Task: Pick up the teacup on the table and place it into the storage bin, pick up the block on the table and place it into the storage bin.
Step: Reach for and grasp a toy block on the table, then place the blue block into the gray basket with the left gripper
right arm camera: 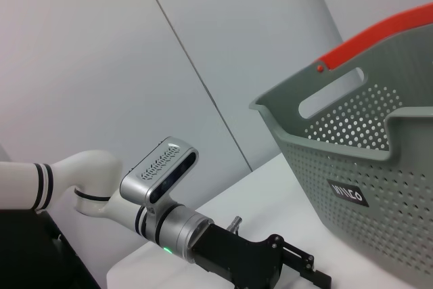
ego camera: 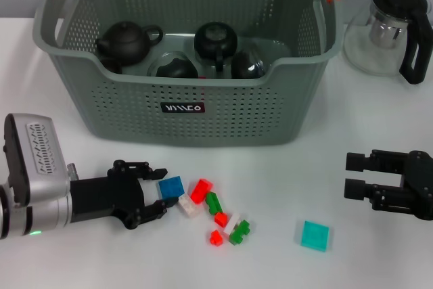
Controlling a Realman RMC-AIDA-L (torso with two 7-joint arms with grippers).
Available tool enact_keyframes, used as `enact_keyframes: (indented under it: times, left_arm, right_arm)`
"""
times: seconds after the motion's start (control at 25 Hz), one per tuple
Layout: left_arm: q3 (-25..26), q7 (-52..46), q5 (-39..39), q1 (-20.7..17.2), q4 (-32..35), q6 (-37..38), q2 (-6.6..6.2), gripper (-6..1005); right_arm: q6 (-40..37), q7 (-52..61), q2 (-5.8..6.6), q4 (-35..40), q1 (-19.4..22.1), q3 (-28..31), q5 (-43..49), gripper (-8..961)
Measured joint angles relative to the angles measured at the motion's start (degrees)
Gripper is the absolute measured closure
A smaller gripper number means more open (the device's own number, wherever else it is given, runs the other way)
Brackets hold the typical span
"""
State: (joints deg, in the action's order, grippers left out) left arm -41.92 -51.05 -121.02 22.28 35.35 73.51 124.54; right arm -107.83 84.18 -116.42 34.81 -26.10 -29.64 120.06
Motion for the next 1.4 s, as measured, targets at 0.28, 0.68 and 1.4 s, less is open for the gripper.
enact_keyframes:
  times: [0.28,0.68,1.4]
  left_arm:
    - [0.0,-0.2,0.0,0.0,0.8,1.3,-0.02,562]
    - [0.5,-11.2,-0.5,-0.3,5.6,7.1,-1.02,643]
    - [15.1,-35.3,9.4,9.5,7.3,41.7,-6.56,642]
  right_arm:
    - [0.1,0.0,0.05,0.0,-0.1,0.0,0.0,268]
    - [0.1,0.0,0.06,0.0,-0.2,0.0,0.0,268]
    - [0.1,-0.3,-0.03,0.0,-0.5,0.1,0.0,270]
